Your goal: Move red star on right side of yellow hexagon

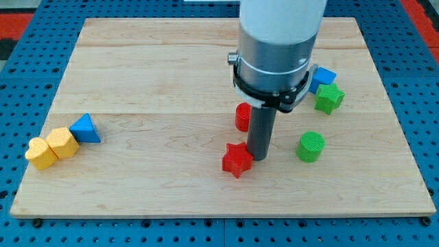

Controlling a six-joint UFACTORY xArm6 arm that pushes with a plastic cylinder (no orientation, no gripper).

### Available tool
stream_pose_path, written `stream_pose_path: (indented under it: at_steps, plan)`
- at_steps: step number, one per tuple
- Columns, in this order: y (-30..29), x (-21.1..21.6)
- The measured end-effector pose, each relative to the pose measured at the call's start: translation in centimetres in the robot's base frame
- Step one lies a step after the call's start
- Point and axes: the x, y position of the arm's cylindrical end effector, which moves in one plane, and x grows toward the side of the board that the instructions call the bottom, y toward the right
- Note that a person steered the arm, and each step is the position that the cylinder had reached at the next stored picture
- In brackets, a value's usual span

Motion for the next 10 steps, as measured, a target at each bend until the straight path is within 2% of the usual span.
stream_pose_path:
  at_steps: [2,3,5,8,10]
  plan:
    - [-5.3,1.2]
    - [-3.5,2.4]
    - [-12.4,2.5]
    - [-14.6,-2.3]
    - [-25.3,-2.4]
